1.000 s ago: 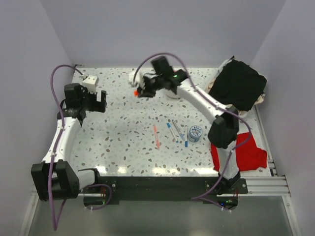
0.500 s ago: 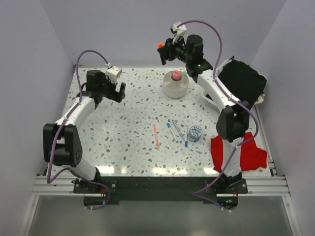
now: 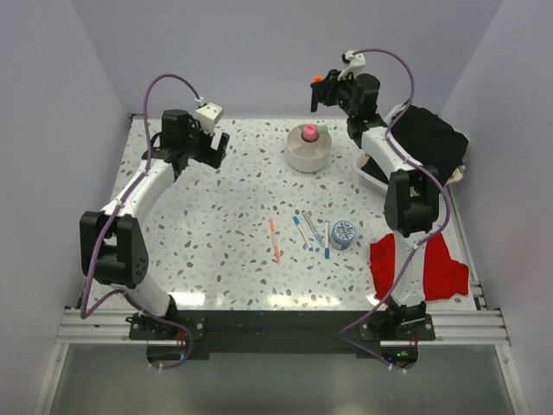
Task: Sort the stationery into containers
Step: Place the stationery in the storage box.
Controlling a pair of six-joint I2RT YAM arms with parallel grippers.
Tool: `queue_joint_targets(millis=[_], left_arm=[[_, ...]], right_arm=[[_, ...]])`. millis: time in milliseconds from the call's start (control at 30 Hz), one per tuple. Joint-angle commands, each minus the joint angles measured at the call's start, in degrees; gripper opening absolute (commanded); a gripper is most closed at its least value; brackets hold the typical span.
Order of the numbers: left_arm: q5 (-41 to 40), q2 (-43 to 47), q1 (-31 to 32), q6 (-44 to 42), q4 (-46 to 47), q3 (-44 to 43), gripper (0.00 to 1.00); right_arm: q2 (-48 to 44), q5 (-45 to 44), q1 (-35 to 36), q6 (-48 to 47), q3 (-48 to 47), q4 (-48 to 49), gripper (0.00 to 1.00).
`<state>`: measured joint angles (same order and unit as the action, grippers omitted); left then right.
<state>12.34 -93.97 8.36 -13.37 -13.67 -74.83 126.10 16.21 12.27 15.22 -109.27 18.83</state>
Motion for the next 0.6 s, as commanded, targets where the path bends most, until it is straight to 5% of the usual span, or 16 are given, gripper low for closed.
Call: queue_joint_targets(millis=[0,567], left_arm=[[-3.81,-1.56,2.88,-3.16,-3.20,-4.70,1.00],[-7.68,-2.53,3.77,-5.18,-5.75,-6.21,1.00]], right_arm=[[2.74,-0.65,-0.76,1.83,-2.35,7.10,0.00],[6.43,0.84,-0.93,-0.63,-0.86,7.27,0.00]])
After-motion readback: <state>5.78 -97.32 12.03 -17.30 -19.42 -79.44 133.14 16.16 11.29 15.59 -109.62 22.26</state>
